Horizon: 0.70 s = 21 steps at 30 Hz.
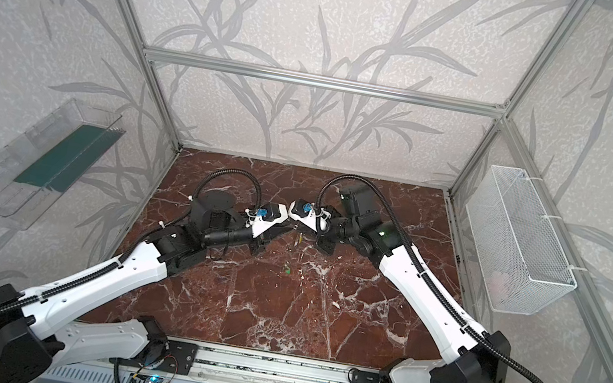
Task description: Put the keys on the keyring
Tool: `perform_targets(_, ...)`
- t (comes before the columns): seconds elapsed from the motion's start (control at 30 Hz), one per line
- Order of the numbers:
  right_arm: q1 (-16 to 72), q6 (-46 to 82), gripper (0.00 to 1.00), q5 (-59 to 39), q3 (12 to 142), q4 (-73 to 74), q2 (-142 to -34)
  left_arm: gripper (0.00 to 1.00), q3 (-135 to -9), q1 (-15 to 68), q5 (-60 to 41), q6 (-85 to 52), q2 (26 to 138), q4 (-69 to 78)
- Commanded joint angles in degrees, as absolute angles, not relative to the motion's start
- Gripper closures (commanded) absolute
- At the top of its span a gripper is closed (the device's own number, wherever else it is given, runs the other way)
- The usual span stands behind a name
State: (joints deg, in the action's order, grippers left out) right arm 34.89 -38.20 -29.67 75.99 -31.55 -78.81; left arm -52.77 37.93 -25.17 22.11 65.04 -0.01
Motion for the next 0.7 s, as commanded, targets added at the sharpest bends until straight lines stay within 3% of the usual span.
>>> perform_targets(0.0,35.11,-38.66,1.0,-31.41,75.54,-30.24,-76.73,0.83,-54.83,37.97,-26.8,23.63,65.57,-0.87)
perform_targets(0.67,35.14,-38.96,1.0,-35.64,74.72,-29.62,-75.65,0.84,-54.44,37.97,-28.1,23.12,66.14,1.65)
